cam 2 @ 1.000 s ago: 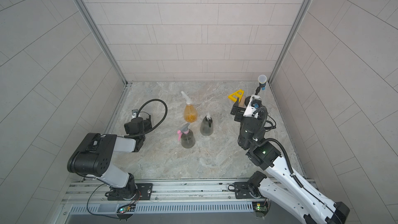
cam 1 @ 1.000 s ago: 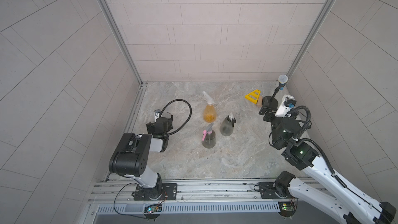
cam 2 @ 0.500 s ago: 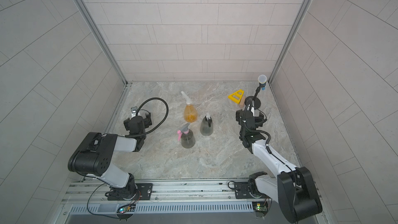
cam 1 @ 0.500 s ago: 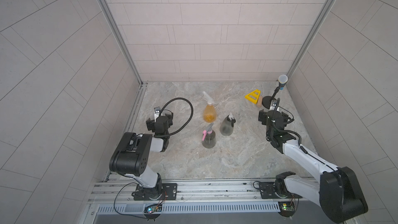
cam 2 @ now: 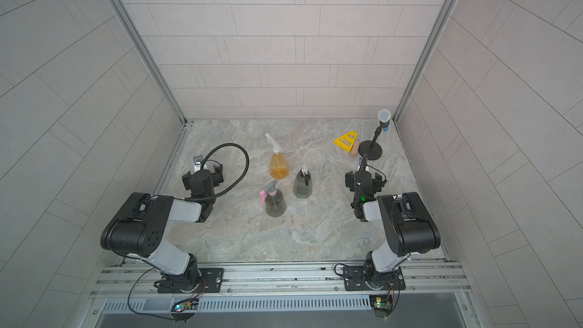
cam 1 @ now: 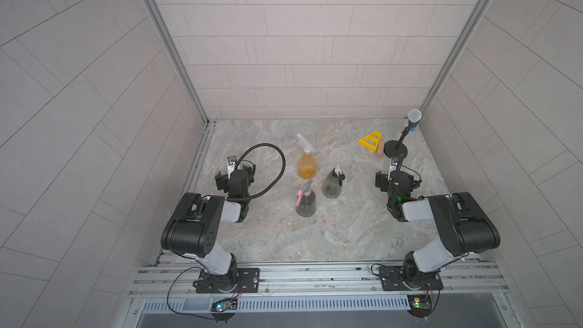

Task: Attach spray nozzles to spray bottles
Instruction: Reset both arms

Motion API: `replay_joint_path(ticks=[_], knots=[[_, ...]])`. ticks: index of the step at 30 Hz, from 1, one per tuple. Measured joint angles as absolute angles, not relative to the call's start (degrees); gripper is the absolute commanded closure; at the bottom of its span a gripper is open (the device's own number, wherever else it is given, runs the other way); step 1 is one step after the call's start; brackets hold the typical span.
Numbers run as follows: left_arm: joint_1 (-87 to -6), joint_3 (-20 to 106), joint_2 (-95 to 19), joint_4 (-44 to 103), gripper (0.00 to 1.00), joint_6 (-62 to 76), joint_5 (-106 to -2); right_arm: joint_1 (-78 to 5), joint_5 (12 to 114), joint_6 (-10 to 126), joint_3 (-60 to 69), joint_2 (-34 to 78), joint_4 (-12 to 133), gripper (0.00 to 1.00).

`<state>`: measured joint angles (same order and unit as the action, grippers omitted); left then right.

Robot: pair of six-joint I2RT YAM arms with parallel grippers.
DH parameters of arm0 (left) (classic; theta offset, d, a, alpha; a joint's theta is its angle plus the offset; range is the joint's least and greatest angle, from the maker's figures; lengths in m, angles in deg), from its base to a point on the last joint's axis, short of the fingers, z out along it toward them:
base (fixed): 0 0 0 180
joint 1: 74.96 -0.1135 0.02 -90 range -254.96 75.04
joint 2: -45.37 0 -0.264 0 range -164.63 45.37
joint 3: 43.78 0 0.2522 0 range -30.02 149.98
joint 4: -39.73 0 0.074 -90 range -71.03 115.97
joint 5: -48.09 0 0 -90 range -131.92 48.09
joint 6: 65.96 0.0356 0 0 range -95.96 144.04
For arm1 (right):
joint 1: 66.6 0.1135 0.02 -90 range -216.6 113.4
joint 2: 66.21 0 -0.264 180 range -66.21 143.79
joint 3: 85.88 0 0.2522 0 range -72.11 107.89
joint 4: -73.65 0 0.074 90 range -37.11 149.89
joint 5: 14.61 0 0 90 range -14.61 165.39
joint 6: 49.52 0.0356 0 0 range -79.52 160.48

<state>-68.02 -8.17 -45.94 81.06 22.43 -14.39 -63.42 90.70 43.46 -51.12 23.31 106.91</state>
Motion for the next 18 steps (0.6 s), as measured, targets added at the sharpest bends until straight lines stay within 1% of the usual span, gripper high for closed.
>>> replay_joint_path(ticks=[8,18], knots=[[-68.0,-8.2,-45.9,81.5,0.0,22.6,-14.2,-63.4,89.7,43.2,-51.5,23.5,112.9,0.0],[-68.0,-8.2,-46.0,81.5,0.0,22.6,-14.1,-63.4,90.2,43.0,-52.0,23.5,115.4,0.0]])
